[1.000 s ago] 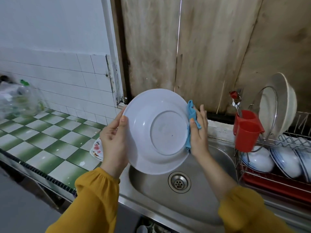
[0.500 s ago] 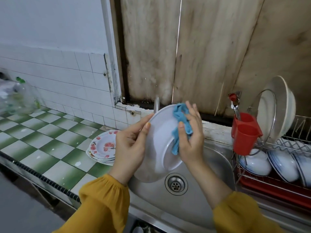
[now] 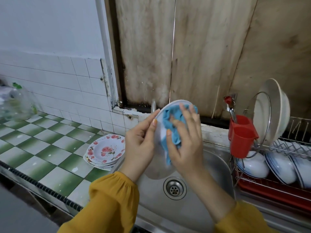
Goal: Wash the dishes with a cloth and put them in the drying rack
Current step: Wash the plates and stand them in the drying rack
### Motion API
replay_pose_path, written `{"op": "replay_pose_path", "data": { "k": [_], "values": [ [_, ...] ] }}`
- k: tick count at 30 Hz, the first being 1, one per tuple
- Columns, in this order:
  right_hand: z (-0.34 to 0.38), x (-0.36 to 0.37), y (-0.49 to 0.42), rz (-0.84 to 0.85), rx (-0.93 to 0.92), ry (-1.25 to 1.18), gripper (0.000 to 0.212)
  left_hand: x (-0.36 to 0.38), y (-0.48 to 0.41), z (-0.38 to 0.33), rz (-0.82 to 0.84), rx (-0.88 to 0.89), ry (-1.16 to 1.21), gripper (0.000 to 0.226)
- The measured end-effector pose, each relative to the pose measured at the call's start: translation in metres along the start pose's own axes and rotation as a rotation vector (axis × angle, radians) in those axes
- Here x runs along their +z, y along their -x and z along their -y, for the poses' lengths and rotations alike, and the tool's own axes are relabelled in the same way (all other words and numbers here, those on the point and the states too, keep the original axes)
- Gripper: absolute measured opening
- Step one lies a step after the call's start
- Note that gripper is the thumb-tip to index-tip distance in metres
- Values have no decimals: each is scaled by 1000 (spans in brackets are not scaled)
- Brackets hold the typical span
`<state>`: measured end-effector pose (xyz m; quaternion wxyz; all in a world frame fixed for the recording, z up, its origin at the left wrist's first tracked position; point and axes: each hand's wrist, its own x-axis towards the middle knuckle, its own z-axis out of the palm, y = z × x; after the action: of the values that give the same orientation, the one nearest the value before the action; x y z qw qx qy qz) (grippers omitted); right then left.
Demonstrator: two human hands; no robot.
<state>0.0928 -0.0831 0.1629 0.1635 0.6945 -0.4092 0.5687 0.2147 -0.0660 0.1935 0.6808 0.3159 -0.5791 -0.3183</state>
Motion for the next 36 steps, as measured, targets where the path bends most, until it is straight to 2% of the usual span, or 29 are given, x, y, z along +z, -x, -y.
{"op": "replay_pose_path", "data": {
  "k": [4,7,9,13,14,16,22,24,26,29,34,36],
  "values": [
    [-10,6,40,100,-335,156,39,-3,-9,4,-199,-94,98,25],
    [-35,8,69,51,-387,151,38,-16,-15,11,-309,-208,219,22],
    [-50,8,77,3,-256,38,36,-24,-17,16,-337,-263,276,24],
    [-63,1,61,-97,370,-349,34,-40,-16,25,-322,-350,402,31],
    [-65,-2,52,-93,462,-421,33,-42,-15,25,-300,-361,394,31],
    [-69,-7,32,-64,537,-467,33,-45,-13,25,-242,-361,332,31],
    [-57,-16,-3,99,506,-387,30,-43,-9,7,-130,-179,147,28],
    [-43,-16,-11,192,427,-343,32,-33,-1,3,-32,-137,100,25],
    [-24,-11,-15,247,237,-191,38,-20,6,7,-34,-162,120,25],
    [2,0,-10,249,23,11,38,-8,5,12,-123,-235,213,27],
    [5,2,33,264,-256,123,40,-10,-9,12,-339,-277,275,23],
    [-9,4,59,260,-311,136,41,-20,-14,19,-417,-323,338,22]
  ]
}}
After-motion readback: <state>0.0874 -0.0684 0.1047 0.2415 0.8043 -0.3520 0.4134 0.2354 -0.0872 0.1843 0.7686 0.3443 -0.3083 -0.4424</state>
